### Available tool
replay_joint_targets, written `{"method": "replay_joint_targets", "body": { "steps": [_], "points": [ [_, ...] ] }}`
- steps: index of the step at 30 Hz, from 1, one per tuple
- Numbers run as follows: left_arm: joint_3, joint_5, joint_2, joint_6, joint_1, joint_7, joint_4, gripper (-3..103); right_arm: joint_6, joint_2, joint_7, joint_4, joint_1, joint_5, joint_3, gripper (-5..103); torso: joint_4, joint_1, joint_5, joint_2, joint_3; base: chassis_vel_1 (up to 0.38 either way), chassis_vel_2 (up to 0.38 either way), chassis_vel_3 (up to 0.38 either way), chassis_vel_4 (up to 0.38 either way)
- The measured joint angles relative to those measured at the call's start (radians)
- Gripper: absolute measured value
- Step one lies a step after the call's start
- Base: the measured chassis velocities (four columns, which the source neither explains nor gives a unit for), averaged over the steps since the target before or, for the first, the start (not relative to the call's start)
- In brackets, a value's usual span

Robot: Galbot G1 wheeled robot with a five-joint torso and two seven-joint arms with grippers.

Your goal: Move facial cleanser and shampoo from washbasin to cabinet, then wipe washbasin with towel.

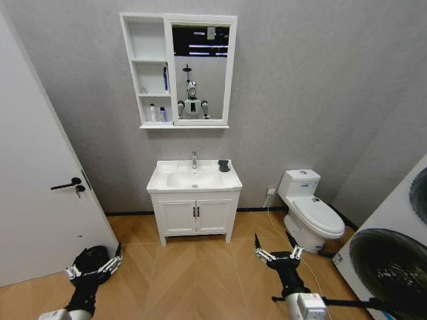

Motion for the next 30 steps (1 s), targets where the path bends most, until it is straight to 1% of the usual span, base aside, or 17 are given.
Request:
{"method": "replay_joint_targets", "body": {
  "steps": [30],
  "points": [
    [0.000, 0.000, 0.000, 0.000, 0.000, 0.000, 0.000, 100, 0.000, 0.000, 0.000, 0.000, 0.000, 0.000, 0.000, 100, 0.0001, 0.000, 0.0000, 0.000, 0.000, 0.000, 0.000, 0.000, 0.000]
  ]
}}
